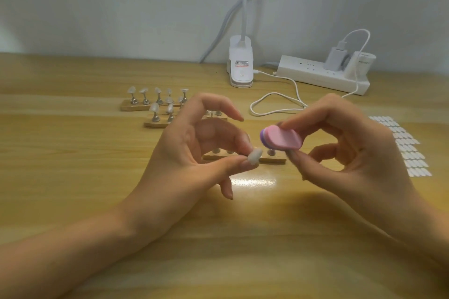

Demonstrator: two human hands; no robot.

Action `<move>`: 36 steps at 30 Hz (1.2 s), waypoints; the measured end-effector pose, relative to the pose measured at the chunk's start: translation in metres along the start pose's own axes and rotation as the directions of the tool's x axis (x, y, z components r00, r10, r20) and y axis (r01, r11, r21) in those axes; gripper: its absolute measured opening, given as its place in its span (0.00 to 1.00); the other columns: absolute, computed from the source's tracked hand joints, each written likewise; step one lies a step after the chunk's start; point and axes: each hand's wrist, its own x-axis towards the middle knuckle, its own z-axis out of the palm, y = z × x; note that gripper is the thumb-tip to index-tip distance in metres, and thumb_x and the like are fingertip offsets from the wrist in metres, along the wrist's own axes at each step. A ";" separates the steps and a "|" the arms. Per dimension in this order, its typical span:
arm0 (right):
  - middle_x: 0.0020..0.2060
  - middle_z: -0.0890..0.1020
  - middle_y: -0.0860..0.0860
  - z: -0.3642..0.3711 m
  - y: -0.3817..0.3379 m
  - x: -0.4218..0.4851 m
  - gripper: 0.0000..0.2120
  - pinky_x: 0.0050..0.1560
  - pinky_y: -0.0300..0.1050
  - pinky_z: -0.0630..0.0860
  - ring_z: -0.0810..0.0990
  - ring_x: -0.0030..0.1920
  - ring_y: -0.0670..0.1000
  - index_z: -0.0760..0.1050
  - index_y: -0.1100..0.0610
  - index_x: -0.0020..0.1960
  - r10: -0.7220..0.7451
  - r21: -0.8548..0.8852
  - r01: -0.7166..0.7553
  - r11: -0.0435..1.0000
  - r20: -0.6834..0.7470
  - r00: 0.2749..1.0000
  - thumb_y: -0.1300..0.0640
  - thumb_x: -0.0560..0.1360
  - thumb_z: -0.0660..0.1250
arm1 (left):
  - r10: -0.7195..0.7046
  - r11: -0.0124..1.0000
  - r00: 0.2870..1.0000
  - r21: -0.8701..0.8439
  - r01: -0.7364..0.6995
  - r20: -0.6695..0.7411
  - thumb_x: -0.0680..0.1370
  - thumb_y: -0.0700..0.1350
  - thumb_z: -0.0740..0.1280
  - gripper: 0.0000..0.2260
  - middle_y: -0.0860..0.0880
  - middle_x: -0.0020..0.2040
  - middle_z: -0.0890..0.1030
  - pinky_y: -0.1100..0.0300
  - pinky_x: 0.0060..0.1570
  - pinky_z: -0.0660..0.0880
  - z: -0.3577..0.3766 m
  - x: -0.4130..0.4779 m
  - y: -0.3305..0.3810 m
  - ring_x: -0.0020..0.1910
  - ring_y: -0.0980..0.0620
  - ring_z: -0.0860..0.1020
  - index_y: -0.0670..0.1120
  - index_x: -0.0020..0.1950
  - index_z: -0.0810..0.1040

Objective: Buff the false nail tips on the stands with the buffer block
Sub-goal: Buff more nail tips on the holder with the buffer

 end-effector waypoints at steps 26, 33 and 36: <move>0.49 0.80 0.51 0.007 -0.005 0.005 0.09 0.35 0.44 0.81 0.82 0.49 0.54 0.79 0.52 0.54 -0.088 -0.016 0.090 0.996 0.068 0.994 0.57 0.74 0.72 | 0.001 0.987 0.999 0.161 0.006 -0.044 0.66 0.38 0.80 0.20 0.51 0.37 0.82 0.63 0.30 0.76 0.001 0.001 -0.001 0.35 0.57 0.81 0.54 0.52 0.78; 0.48 0.81 0.49 0.006 0.002 0.006 0.08 0.34 0.48 0.82 0.83 0.50 0.55 0.79 0.51 0.51 -0.042 0.017 0.041 0.999 0.048 0.998 0.58 0.73 0.72 | 0.016 0.986 0.997 0.169 -0.003 -0.076 0.64 0.40 0.80 0.22 0.53 0.32 0.78 0.64 0.32 0.77 0.002 0.003 -0.001 0.34 0.57 0.82 0.54 0.50 0.75; 0.47 0.81 0.50 0.006 0.003 0.006 0.07 0.35 0.46 0.82 0.83 0.50 0.54 0.79 0.51 0.51 -0.046 -0.019 0.048 0.999 0.077 0.996 0.57 0.73 0.72 | 0.025 0.983 0.998 0.182 -0.015 -0.052 0.65 0.40 0.80 0.21 0.51 0.32 0.79 0.60 0.36 0.79 0.002 0.000 -0.001 0.36 0.54 0.83 0.55 0.50 0.74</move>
